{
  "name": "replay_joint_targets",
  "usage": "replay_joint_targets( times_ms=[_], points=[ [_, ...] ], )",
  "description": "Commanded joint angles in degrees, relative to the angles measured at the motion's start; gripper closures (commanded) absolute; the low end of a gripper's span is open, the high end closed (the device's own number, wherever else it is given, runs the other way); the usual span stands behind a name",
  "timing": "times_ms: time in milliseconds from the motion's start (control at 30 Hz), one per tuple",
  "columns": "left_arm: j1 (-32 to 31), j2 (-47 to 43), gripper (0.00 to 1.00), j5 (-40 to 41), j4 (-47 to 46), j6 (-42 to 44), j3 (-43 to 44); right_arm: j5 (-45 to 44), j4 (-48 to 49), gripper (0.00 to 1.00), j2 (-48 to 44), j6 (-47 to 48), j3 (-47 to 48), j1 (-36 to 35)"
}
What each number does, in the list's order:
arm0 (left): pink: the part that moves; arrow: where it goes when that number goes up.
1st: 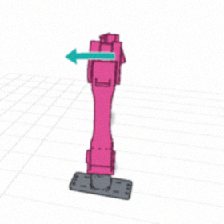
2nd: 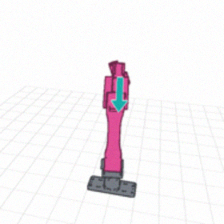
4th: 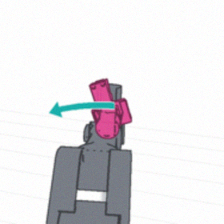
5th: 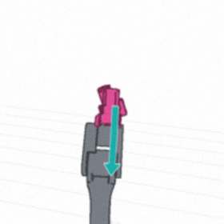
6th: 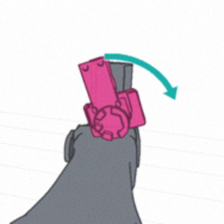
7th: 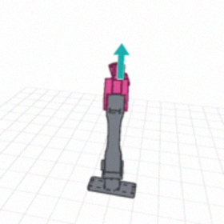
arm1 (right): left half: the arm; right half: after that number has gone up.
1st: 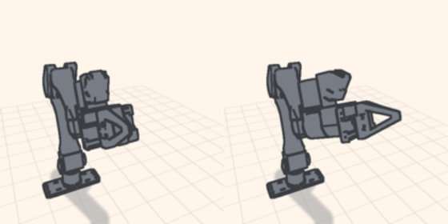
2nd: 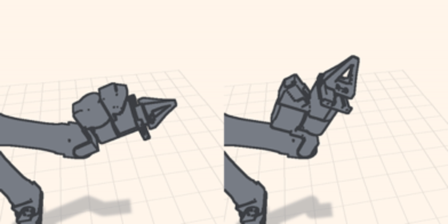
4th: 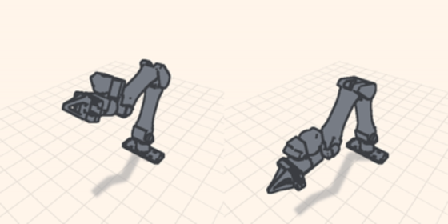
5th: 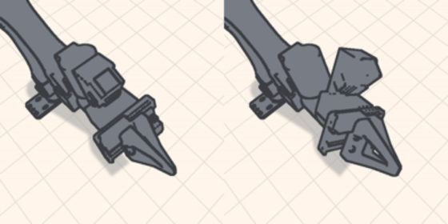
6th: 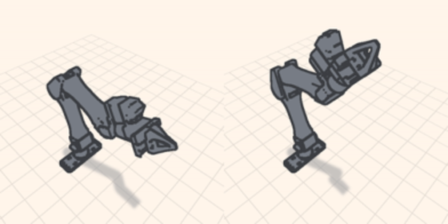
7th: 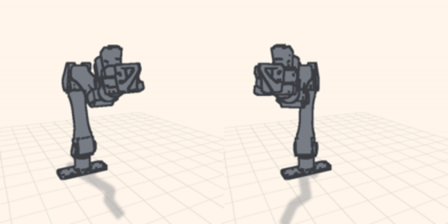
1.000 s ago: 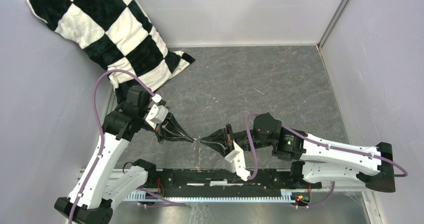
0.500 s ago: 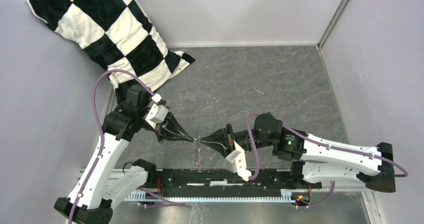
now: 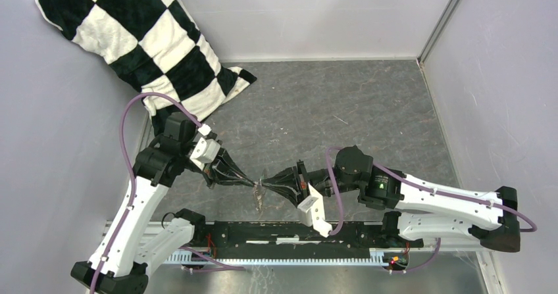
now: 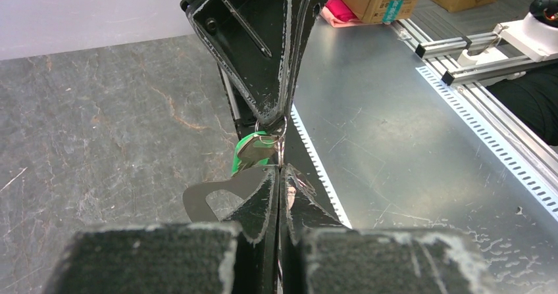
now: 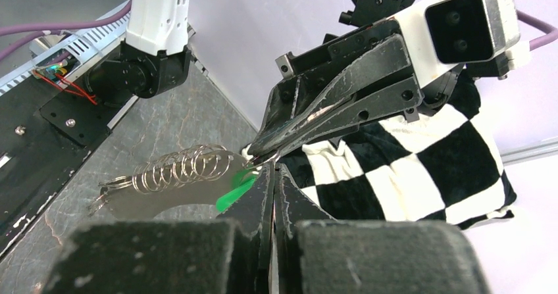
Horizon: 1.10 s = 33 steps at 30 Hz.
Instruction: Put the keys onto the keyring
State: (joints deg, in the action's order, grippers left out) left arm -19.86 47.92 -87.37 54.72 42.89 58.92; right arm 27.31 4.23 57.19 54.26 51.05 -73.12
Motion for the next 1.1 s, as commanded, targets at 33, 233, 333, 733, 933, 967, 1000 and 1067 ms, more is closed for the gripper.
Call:
replay_joint_targets(
  times_ms=[33, 233, 333, 733, 933, 967, 1000, 1067],
  points=[
    [-0.16, -0.89, 0.98, -2.87, -1.94, -1.59, 0.40, 1.87, 2.20, 0.99, 0.94, -0.36, 3.92, -0.37],
    [-0.18, -1.03, 0.98, -3.00, -1.98, -1.59, 0.41, 2.08, 1.01, 0.99, 2.08, -0.47, 5.10, -0.35],
    [-0.18, -1.12, 0.98, -3.15, -2.01, -1.67, 0.48, 1.97, 0.70, 0.99, 2.49, -0.65, 5.62, -0.36],
    [-0.65, -1.69, 0.98, -3.54, -2.16, -1.17, 0.32, 0.29, 1.31, 0.99, 4.69, -2.47, 7.70, -0.38],
    [-0.99, -1.82, 0.98, -4.38, -2.17, -0.33, -0.01, -0.71, 0.68, 0.99, 6.59, -3.46, 9.54, -0.30],
    [-0.98, -1.88, 0.98, -4.40, -2.16, -0.23, -0.09, -1.16, 0.48, 1.00, 6.94, -3.66, 9.97, -0.33],
    [-1.03, -1.91, 0.98, -4.41, -2.16, -0.19, -0.11, -1.45, 0.23, 1.00, 7.19, -4.00, 10.20, -0.22],
    [-1.04, -2.12, 0.98, -4.46, -2.16, -0.05, -0.28, -1.89, 0.08, 1.00, 7.56, -4.76, 10.65, -0.27]
  ],
)
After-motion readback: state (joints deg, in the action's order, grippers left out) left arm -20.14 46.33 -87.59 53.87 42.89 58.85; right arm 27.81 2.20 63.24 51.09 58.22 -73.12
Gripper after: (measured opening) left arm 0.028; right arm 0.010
